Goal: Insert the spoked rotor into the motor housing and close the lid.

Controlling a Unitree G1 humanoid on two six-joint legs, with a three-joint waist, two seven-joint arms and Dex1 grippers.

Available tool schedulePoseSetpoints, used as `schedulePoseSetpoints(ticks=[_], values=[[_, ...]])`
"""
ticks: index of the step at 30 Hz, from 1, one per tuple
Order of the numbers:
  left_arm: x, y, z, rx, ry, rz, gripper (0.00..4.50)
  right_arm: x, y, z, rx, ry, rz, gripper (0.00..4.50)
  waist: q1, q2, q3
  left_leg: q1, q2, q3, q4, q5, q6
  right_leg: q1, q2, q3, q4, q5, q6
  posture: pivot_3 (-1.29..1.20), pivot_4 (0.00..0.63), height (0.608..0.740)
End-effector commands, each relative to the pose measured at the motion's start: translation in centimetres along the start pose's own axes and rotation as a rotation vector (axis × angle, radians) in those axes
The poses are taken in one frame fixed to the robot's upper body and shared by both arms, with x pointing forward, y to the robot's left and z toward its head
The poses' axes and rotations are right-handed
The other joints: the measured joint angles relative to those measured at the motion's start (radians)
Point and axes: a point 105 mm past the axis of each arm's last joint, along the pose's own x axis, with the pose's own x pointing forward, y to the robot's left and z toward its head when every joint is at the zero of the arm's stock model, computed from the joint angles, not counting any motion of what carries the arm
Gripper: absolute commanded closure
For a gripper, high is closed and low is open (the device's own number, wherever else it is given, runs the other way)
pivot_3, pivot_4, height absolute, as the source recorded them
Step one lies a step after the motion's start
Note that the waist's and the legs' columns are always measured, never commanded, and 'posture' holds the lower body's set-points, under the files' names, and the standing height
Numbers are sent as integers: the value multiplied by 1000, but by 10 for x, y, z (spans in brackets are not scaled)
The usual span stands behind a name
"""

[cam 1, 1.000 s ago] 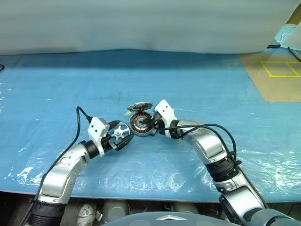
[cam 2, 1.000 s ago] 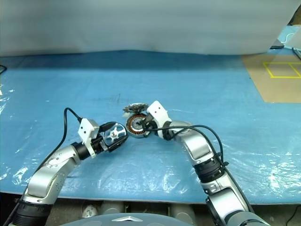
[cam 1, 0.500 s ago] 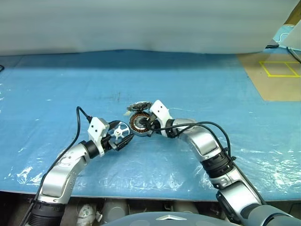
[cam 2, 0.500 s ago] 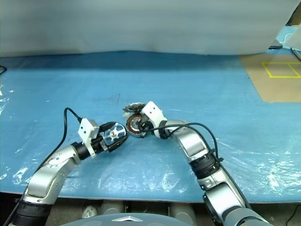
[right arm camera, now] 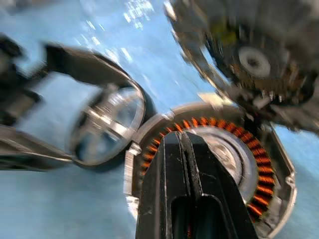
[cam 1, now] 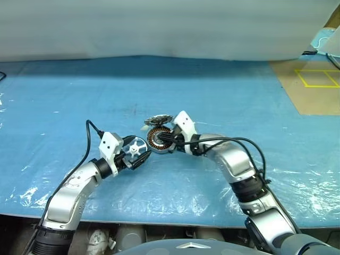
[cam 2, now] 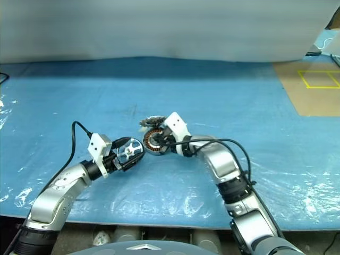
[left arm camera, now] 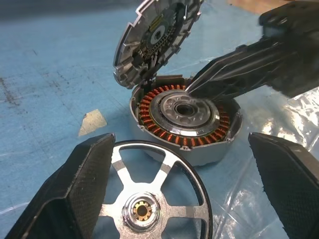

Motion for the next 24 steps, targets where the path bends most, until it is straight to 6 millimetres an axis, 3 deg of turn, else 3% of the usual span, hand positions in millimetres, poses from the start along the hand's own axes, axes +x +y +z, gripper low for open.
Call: schedulePoseSetpoints(ticks=[1,5,9,14,20,24], values=[[-12,1,16,7,-1,-17,0,-29,8,19,4,-81,30,4480,2,0,0,0,0,0,0,0,0,0,0,0,0,0,0,0,150,740],[-22,1,28,-19,50,-68,0,-47,0,8,24,-49,-35,4480,2,0,0,2,0,0,0,0,0,1,0,0,1,0,0,0,150,740],[-35,5,29,10,105,-64,0,-51,-5,-1,34,-31,-85,4480,-4,0,0,2,0,0,0,0,0,0,0,1,1,0,0,0,150,740],[-45,6,18,129,200,-65,1254,-45,-3,-6,43,-28,-97,4500,-2,0,0,1,0,1,-1,0,0,-1,0,1,0,0,0,0,150,740],[-31,18,14,334,206,-85,1254,-40,2,-9,54,-29,-85,4500,5,0,0,1,0,0,-1,0,0,0,0,1,-1,0,0,0,150,740],[-19,22,2,394,236,-189,1254,-42,1,-13,59,-23,-90,4500,8,0,0,1,0,0,-1,0,0,0,0,1,-1,0,0,0,150,740]])
